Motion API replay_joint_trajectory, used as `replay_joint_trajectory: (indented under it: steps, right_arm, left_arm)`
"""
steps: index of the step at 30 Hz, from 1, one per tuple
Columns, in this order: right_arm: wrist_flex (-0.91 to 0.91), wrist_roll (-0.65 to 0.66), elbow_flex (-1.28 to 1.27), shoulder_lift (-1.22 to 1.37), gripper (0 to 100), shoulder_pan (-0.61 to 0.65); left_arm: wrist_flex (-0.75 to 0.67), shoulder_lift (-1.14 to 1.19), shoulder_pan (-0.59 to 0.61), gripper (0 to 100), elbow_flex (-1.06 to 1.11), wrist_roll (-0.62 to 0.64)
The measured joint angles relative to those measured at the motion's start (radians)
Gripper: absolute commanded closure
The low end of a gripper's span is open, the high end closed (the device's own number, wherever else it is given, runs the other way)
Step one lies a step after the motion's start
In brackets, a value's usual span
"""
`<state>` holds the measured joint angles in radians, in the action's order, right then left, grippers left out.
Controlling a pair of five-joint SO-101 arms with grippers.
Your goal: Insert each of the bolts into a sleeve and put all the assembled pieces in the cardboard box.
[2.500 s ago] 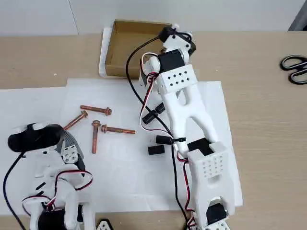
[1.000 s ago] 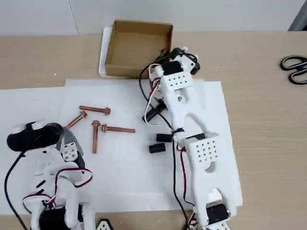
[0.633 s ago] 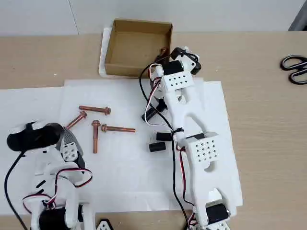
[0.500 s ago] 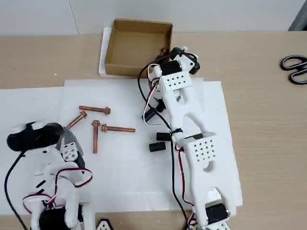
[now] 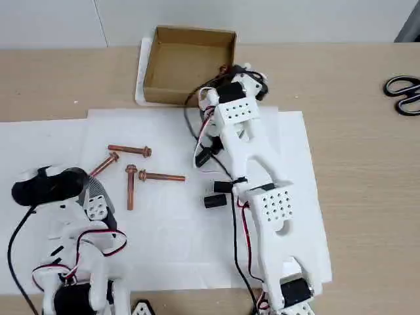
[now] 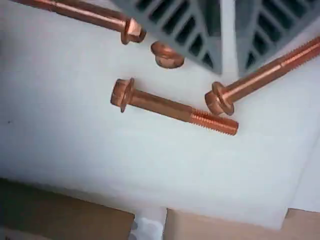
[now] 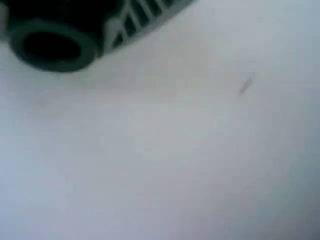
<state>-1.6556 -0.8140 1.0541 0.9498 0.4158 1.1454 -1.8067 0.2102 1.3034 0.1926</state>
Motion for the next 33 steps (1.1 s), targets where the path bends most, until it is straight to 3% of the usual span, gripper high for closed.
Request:
replay_joint_trajectory:
  steps: [11,16,24,30,33]
  right_arm:
    - [-0.061,0.261,0.011,-0.273,99.7,-0.038]
    - [-0.069,0.281,-0.123,-0.385,99.7,-0.087]
    - [-0.069,0.282,-0.404,-0.534,99.6,-0.068]
    - [-0.069,0.282,-0.439,-0.535,99.6,-0.034]
    - [-0.069,0.295,-0.439,-0.535,99.6,-0.032]
  left_arm:
    - [-0.008,0.000,0.000,99,-0.023,0.000]
    - [-0.018,0.000,0.000,99,-0.052,0.000]
    - [0.026,0.000,0.000,99,-0.052,0.000]
    - [0.068,0.000,0.000,99,-0.066,0.000]
    - [0.038,0.000,0.000,99,-0.112,0.075]
